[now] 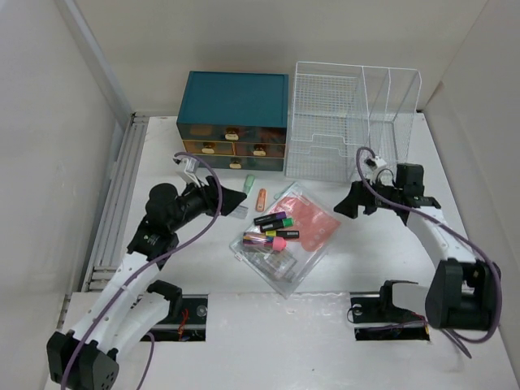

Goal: Organize the desk

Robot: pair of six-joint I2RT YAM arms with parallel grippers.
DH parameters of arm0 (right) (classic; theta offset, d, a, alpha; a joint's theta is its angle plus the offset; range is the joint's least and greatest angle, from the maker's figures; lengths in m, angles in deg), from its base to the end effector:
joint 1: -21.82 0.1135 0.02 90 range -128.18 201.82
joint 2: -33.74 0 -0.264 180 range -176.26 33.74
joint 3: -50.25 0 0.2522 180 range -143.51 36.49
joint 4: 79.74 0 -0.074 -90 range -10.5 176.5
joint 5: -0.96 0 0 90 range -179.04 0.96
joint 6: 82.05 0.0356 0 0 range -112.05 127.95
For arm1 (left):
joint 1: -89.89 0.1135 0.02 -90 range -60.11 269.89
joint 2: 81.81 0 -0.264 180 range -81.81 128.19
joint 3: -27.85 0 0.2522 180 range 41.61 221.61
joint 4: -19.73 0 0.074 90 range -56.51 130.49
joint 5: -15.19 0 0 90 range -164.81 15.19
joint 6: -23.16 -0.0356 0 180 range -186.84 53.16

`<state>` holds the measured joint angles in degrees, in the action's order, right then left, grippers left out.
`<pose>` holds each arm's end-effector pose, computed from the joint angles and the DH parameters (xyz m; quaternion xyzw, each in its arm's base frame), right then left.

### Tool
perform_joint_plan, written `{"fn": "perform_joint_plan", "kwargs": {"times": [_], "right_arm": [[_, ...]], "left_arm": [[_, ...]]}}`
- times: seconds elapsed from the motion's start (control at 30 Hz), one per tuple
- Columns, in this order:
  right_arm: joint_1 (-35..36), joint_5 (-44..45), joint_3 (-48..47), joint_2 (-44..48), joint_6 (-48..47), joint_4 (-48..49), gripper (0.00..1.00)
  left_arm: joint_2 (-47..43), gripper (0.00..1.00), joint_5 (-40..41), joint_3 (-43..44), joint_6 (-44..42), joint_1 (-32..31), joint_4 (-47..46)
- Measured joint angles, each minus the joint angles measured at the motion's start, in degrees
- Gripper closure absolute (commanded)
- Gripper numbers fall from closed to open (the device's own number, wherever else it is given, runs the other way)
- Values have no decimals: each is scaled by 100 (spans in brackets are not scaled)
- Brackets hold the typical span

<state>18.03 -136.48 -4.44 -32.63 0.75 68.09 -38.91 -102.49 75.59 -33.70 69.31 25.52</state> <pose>0.2331 0.0108 0.2364 -0.1827 0.8372 0.3340 0.3926 0.1659 -0.0800 0.3127 0.0910 0.7064 -0.4598 0.5304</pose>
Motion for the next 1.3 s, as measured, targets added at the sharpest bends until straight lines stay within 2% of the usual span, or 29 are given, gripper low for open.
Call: {"fn": "perform_joint_plan", "kwargs": {"times": [0.23,0.53,0.7,0.87,1.3], "right_arm": [[0,-385,-7,-1410,-22,-52,0],[0,247,92,-1574,527,326,4],[17,699,92,-1847,758,409,6],[197,710,-33,-2100,876,546,7],[529,651,-216,-2378,984,717,8]], "left_arm": [[142,41,531,-737,297,-866,-721],[1624,41,1458,-1014,286,-1851,-1596],[1814,44,1749,-1126,216,-1917,-2118],[1956,45,1996,-1285,116,-1917,-2402],[1331,50,2415,-2352,317,-1917,-2474]]}}
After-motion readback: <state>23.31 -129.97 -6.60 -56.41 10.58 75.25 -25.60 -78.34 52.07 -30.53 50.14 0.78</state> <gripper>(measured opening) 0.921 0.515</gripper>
